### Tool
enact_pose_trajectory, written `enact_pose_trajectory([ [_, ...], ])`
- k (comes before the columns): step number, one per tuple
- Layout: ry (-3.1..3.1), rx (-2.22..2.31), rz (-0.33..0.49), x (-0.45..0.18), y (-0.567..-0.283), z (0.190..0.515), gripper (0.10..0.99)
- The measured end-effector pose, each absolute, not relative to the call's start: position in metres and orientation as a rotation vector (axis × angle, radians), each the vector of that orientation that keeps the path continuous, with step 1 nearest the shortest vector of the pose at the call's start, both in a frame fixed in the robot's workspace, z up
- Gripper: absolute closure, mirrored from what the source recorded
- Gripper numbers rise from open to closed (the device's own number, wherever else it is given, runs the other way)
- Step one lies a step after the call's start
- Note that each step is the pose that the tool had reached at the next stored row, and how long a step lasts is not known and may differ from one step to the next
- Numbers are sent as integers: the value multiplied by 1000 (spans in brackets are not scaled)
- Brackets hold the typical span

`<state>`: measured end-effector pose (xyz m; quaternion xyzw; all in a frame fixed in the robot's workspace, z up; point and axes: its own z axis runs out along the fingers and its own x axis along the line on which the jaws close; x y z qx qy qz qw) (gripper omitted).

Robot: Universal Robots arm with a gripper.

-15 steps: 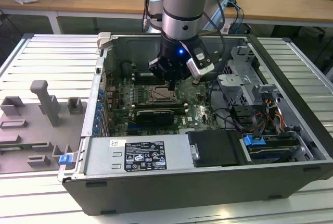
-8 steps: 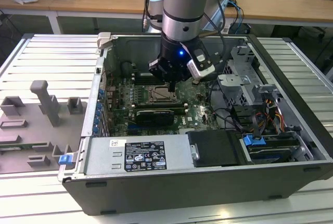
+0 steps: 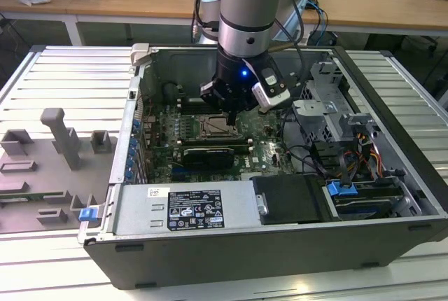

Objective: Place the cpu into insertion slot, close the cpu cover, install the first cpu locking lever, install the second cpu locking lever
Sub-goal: 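Install the second cpu locking lever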

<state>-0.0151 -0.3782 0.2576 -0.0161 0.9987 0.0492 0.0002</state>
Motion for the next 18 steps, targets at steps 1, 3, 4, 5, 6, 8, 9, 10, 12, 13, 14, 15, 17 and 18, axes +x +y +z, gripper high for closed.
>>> enact_pose_trajectory([
  [1, 3137, -51, 154, -15, -379, 258, 980],
  [3, 3137, -50, 154, -15, -380, 258, 980],
  [4, 3137, -51, 154, -15, -381, 258, 980],
  [5, 3137, -51, 154, -15, -382, 258, 980],
  [6, 3137, -50, 154, -15, -382, 258, 980],
  [8, 3137, -50, 154, -15, -383, 258, 980],
  [9, 3137, -51, 154, -15, -383, 259, 980],
  [10, 3137, -51, 154, -15, -383, 261, 980],
  [12, 3137, -51, 154, -15, -383, 265, 980],
  [13, 3137, -51, 154, -15, -383, 266, 980],
  [14, 3137, -51, 154, -15, -383, 269, 980],
  [15, 3137, -51, 155, -15, -384, 270, 980],
  [17, 3137, -51, 154, -15, -385, 270, 980],
  [18, 3137, -51, 154, -15, -386, 270, 980],
])
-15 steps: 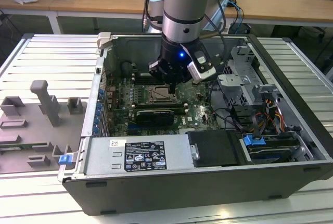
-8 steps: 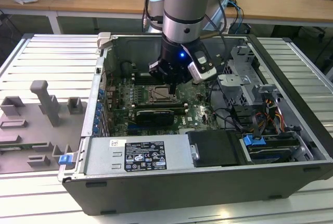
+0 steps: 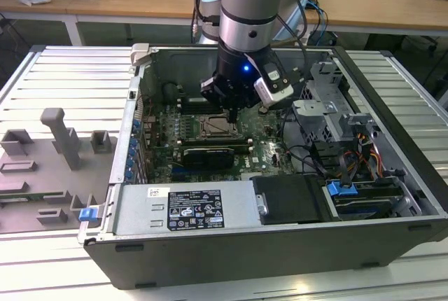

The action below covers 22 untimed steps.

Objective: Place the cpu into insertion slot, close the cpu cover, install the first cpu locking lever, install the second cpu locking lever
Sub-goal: 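Install the second cpu locking lever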

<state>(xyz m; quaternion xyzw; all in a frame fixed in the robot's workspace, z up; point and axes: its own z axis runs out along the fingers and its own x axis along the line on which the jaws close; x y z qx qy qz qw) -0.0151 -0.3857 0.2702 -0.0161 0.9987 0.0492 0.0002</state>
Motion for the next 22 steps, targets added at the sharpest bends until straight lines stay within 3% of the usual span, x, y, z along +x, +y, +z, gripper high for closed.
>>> enact_pose_trajectory([
  [22, 3137, -51, 154, -15, -400, 270, 980],
])
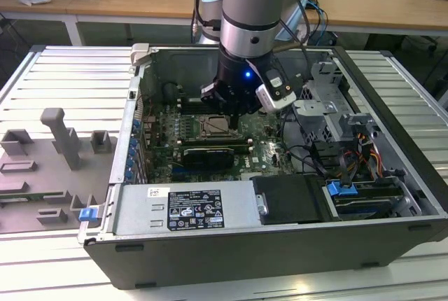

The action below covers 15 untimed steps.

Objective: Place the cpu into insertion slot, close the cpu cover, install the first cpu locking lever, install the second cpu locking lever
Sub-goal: 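Install the second cpu locking lever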

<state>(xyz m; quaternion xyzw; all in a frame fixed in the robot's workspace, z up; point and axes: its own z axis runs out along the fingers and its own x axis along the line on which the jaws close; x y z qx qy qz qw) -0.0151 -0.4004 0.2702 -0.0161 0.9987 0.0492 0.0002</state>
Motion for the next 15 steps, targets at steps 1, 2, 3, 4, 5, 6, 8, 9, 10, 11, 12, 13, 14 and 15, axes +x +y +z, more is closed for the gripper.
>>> enact_pose_trajectory([
  [1, 3137, -51, 154, -15, -401, 270, 980],
  [2, 3137, -51, 154, -15, -402, 270, 980],
  [3, 3137, -51, 154, -15, -402, 270, 980],
  [4, 3137, -51, 154, -15, -403, 270, 980],
  [5, 3137, -51, 154, -15, -404, 270, 980],
  [6, 3137, -51, 154, -15, -406, 270, 980],
  [8, 3137, -51, 155, -15, -409, 270, 980],
  [9, 3137, -51, 154, -15, -410, 270, 980],
  [10, 3137, -51, 154, -15, -413, 270, 980],
  [11, 3137, -50, 155, -15, -413, 270, 980],
  [12, 3137, -50, 155, -15, -413, 269, 980],
  [13, 3137, -50, 160, -15, -413, 269, 980],
  [14, 3136, -50, 167, -16, -413, 268, 980],
  [15, 3135, -50, 189, -19, -413, 268, 980],
])
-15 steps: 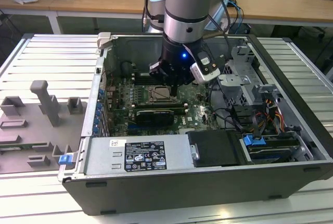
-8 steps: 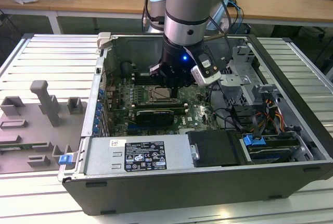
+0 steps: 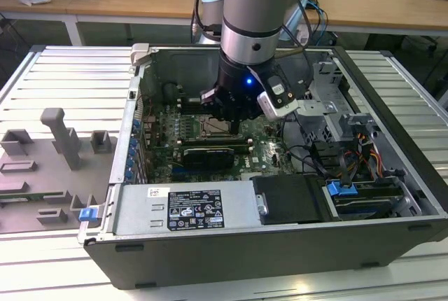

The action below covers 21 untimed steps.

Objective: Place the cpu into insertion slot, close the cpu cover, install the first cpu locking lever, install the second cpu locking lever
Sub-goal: 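Install the second cpu locking lever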

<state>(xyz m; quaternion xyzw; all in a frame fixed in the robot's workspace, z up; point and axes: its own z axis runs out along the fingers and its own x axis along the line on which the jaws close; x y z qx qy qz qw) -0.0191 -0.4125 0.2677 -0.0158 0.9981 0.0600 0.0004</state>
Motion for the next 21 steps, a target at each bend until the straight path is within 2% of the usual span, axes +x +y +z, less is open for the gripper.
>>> enact_pose_trajectory([
  [1, 3133, -49, 212, -26, -411, 266, 980],
  [10, 3132, -87, 221, -32, -400, 245, 980],
  [14, 3122, -87, 323, -34, -400, 244, 980],
  [21, 3116, -88, 366, -54, -400, 230, 980],
])
